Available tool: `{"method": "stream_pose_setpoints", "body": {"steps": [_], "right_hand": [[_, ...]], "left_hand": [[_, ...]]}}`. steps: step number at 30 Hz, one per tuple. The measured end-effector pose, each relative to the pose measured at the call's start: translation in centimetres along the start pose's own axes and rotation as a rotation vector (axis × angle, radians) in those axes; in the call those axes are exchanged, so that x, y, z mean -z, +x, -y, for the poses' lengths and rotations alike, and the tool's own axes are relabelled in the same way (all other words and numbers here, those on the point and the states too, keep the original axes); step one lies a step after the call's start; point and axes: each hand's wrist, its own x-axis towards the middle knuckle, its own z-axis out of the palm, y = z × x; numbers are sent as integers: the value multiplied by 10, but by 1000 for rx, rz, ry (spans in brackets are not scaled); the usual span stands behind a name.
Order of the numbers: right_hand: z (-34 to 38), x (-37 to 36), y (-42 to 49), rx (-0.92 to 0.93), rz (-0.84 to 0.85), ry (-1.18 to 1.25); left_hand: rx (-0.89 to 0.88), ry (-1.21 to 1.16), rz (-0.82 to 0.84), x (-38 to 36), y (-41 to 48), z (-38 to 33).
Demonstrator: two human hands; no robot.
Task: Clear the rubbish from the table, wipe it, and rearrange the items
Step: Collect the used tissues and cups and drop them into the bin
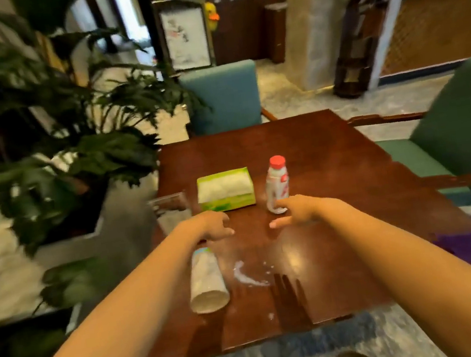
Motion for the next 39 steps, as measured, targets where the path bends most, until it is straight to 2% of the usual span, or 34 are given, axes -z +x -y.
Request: {"method": "stream_pose_setpoints", "body": {"steps": [6, 12, 18, 23, 27, 32, 36, 39], "right_hand": [[70, -41, 47, 159, 93, -104], [115, -96, 79, 130, 132, 13], [129, -130, 95, 76, 132, 150], [123, -135, 104, 4, 147, 310], [119, -126, 109, -43, 155, 507], [113, -90, 104, -36, 146, 693], [75, -45, 79, -129, -28, 749], [59, -31, 69, -137, -97, 782]], "left_hand": [[207, -214, 4, -58, -38, 79], [289, -583, -27, -120, -47, 93], [255, -966, -60, -164, -33, 82], [237, -1271, -42, -176, -25, 82], [229, -1455, -100, -171, -21, 83], [139, -1561, -167, -141, -19, 83], [-53, -1497, -137, -95, -6, 43], [-94, -1543, -114, -80, 1, 22]]}}
